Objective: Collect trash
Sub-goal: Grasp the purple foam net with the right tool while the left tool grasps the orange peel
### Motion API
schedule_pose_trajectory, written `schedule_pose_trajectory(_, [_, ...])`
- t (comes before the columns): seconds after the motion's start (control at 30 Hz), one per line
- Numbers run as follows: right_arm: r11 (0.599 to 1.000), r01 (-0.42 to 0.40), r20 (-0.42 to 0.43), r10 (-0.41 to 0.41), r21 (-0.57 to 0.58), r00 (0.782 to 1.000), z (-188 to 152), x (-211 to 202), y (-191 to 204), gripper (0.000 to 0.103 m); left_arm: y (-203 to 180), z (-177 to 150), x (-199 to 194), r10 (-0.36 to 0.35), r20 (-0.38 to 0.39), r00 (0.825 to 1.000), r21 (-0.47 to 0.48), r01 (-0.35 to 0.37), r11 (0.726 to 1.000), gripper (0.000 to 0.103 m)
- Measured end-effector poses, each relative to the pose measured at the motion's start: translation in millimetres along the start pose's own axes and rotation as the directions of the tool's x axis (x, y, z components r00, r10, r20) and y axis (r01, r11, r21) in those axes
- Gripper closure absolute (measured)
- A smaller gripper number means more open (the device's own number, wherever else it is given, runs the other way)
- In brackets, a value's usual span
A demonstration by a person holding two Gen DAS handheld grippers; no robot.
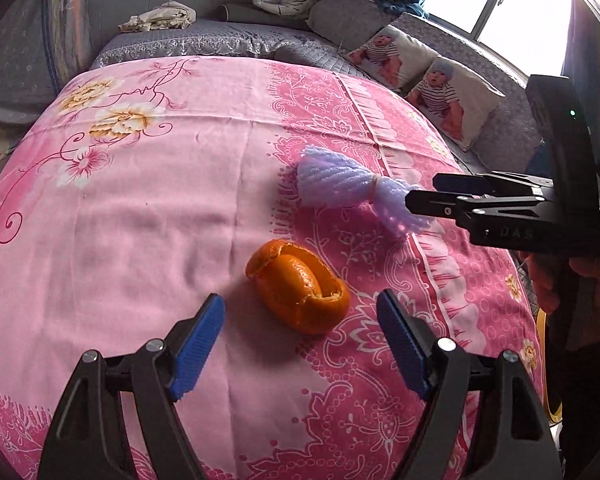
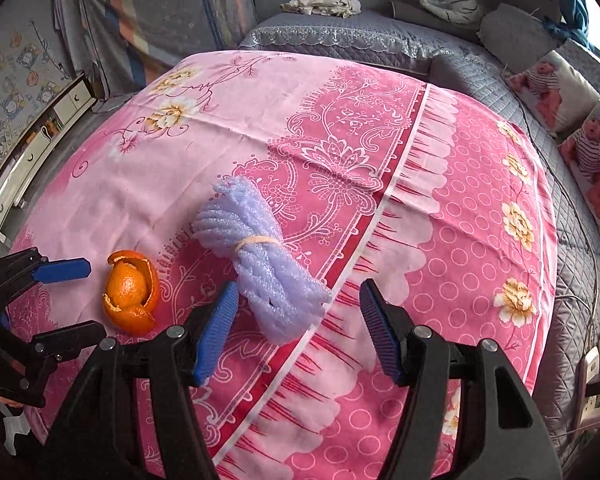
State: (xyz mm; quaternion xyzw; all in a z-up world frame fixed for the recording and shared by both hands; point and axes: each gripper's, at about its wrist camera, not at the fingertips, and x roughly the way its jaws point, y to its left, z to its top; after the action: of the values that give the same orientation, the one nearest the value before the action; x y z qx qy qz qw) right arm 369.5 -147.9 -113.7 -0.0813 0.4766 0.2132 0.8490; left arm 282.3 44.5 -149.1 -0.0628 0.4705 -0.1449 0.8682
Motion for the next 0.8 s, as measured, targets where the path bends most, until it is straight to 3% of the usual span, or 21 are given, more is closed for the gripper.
schedule_pose_trajectory(0.37, [1.000,-0.012,-0.031,0.011,-0.024,0.999,16.9,27.0,8.9,0.043,0.9,7.5,15.6,-0.001,-0.029,1.000,0.010,0.001,1.000,0.031])
schedule_pose_trajectory(0.67, [0.999,0.001,-0.067,-0.004,-0.042,0.998,35.6,49.3,12.5,0.044,-2.5,9.4,29.3,-0.018,-0.057,0.998,0.011,0.019,1.000,0.049])
schedule_pose_trajectory(0.77, [0.999,-0.004,-0.090,0.001,-0.033,0.996,40.5,61.8,10.4,0.056,-2.9,11.0,30.6,-0.018,-0.055,0.998,0.008,0.019,1.000,0.054])
schedule_pose_trajectory(0.8, [1.000,-0.004,-0.092,0.002,-0.024,0.996,41.9,64.9,9.2,0.066,-2.4,12.2,30.4,-0.018,-0.052,0.999,0.006,0.018,1.000,0.058])
